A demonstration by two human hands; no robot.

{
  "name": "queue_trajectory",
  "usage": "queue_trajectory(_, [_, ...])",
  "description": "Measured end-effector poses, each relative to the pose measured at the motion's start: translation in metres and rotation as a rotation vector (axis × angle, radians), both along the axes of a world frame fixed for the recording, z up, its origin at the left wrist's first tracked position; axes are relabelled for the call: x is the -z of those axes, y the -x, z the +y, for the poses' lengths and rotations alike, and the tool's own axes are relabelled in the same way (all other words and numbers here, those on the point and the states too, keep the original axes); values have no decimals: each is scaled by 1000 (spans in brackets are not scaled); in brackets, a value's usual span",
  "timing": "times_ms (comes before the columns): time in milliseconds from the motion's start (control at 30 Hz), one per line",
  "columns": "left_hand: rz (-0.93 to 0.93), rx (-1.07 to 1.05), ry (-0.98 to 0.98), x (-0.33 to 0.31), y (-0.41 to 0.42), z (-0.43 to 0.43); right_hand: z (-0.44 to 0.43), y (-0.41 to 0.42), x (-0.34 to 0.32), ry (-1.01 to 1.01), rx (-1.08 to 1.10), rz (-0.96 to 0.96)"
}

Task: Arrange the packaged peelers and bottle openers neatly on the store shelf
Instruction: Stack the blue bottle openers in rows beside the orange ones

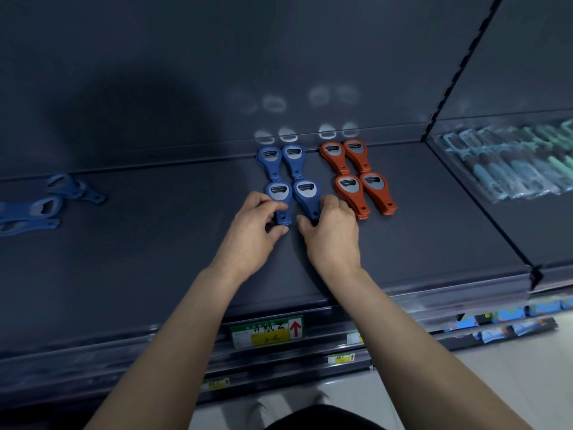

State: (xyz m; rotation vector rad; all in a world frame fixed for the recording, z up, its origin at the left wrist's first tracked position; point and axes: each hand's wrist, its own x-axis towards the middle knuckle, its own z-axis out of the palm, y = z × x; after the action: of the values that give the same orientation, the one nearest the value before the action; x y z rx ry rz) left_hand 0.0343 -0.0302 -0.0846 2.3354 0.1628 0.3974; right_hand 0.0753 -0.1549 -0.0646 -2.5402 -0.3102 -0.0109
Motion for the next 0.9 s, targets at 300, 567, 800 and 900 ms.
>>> queue_trajectory(300, [-5,-5,-2,0,0,-1,3,-2,2,-12,22,-54])
queue_trajectory(567, [-27,-7,0,2,0,-1,1,1,3,70,-24,-67])
queue_trajectory(800, [-15,-19,8,1,0,-2,4,-1,4,48,0,-41])
queue_trajectory(900, [-25,-24,1,1,1,-3,5,-1,4,36,5,-42])
